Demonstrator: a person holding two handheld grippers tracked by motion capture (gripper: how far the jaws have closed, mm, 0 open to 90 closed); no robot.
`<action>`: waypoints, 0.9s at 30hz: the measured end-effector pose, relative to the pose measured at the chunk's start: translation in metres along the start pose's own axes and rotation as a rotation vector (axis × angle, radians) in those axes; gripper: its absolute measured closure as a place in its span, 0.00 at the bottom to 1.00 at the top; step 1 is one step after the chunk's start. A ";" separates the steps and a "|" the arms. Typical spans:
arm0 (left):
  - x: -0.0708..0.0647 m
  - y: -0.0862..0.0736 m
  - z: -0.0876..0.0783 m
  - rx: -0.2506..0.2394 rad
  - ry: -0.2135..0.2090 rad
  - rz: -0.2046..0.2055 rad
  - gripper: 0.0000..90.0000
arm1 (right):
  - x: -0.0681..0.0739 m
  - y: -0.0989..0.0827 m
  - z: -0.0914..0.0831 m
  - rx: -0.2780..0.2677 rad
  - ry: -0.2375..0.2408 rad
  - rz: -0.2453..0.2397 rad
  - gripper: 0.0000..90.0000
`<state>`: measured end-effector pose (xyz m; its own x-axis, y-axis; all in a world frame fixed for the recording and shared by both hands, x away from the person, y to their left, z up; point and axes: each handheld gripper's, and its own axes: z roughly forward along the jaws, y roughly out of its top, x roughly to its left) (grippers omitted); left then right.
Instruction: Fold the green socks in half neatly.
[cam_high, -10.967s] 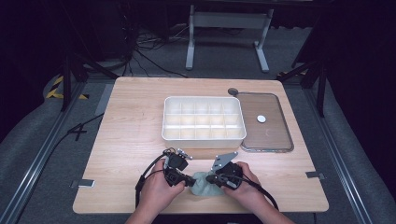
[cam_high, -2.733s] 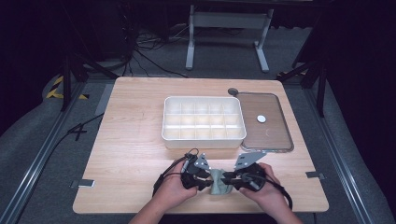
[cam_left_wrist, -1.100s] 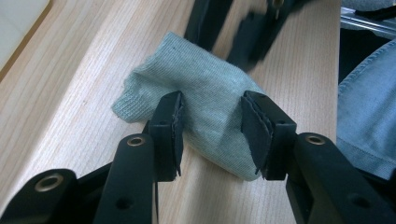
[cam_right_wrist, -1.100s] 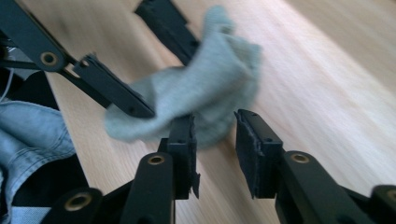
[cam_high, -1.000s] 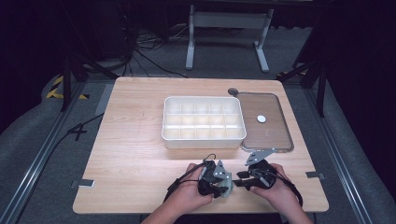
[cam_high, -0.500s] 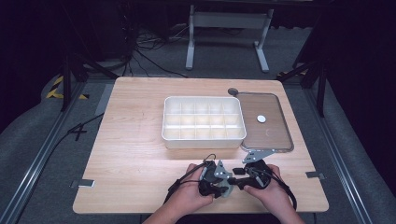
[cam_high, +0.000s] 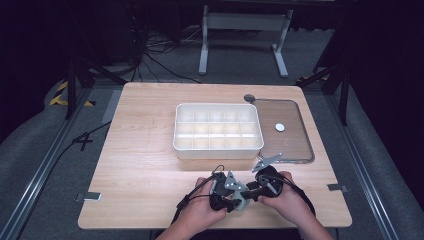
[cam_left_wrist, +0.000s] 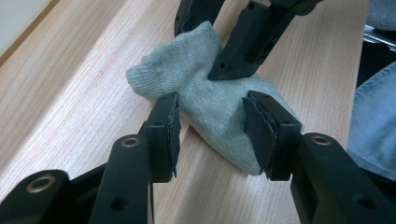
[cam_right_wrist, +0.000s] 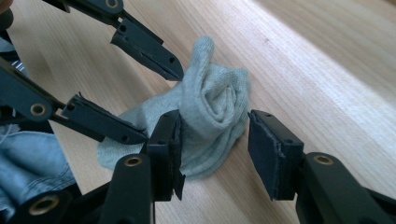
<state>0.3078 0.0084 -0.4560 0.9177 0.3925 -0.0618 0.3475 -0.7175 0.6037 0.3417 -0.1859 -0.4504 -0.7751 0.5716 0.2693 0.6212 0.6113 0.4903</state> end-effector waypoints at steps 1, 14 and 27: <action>0.000 0.000 0.000 0.000 0.002 -0.002 0.62 | -0.001 0.002 0.001 0.015 0.008 0.000 0.61; -0.001 -0.002 0.000 0.002 0.014 -0.016 0.62 | -0.016 0.006 0.009 0.049 0.143 0.064 0.67; 0.004 -0.004 -0.012 0.004 0.000 -0.004 0.60 | -0.011 0.008 0.008 0.045 0.185 0.068 0.85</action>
<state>0.3080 0.0201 -0.4491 0.9161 0.3957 -0.0640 0.3522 -0.7184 0.5998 0.3557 -0.1830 -0.4564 -0.7365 0.5047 0.4504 0.6743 0.6010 0.4290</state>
